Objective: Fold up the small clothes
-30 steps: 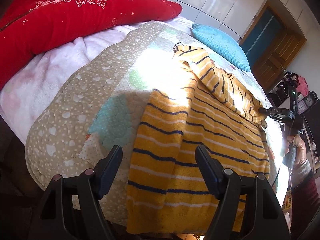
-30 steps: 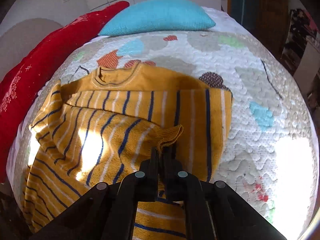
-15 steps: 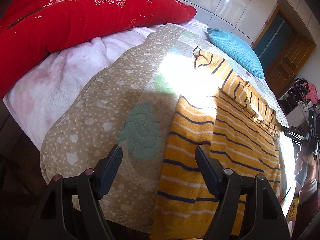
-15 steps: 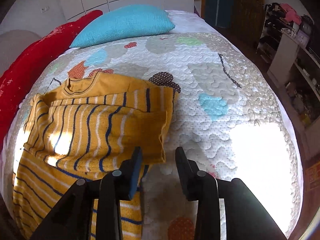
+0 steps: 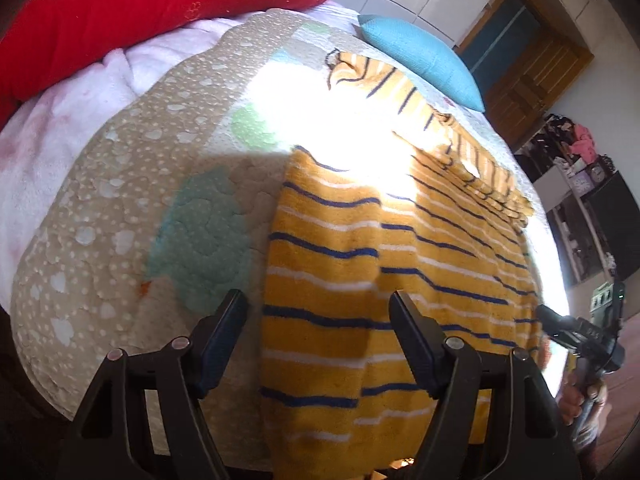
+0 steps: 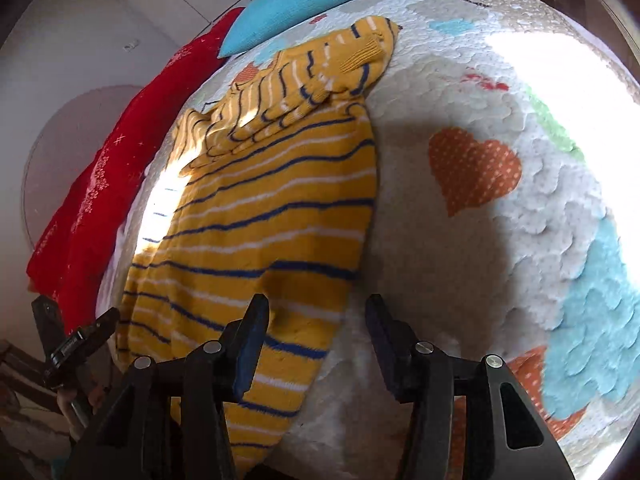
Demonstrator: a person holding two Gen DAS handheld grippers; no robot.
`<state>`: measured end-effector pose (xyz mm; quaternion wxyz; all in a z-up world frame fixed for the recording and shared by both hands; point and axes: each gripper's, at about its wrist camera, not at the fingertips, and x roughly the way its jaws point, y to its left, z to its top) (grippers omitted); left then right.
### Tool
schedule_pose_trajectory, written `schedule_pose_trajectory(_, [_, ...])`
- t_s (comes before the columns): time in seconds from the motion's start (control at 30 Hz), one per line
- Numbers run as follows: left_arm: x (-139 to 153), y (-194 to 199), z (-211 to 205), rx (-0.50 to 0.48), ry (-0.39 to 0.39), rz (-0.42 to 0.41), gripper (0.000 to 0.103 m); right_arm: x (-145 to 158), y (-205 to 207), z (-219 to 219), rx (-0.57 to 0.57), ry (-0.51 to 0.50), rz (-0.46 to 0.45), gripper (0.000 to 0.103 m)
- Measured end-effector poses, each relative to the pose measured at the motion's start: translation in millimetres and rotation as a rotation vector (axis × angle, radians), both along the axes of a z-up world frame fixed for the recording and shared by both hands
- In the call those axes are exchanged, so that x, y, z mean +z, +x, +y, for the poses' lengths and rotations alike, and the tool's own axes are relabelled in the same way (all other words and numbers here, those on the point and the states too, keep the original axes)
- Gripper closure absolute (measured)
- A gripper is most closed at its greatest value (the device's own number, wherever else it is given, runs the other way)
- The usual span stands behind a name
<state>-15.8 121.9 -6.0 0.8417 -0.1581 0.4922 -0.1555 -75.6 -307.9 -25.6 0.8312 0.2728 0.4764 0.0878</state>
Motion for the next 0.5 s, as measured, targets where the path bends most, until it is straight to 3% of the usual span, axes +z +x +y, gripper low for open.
schedule_pose_trajectory(0.13, [-3.4,-13.7,-7.9,-0.010,-0.003,0.002,0.046,-11.7,-15.3,34.5,0.073,0.117,-0.023,0.047])
schedule_pose_trajectory(0.3, [-7.6,-33.2,-10.0,-0.013,-0.032,0.005,0.046,-15.3,-37.4,60.0,0.095,0.115,-0.065,0.046])
schedule_pose_trajectory(0.4, [-10.2,-43.4,-14.8,-0.039,0.005,-0.012,0.044,-20.8,-45.8,65.6,0.109,0.159,-0.055,0.046])
schedule_pose_trajectory(0.5, [-14.0,-49.5,-20.7,-0.072,0.016,-0.028,0.031,-27.1,-52.7,68.6,0.116,0.173,-0.048,0.046])
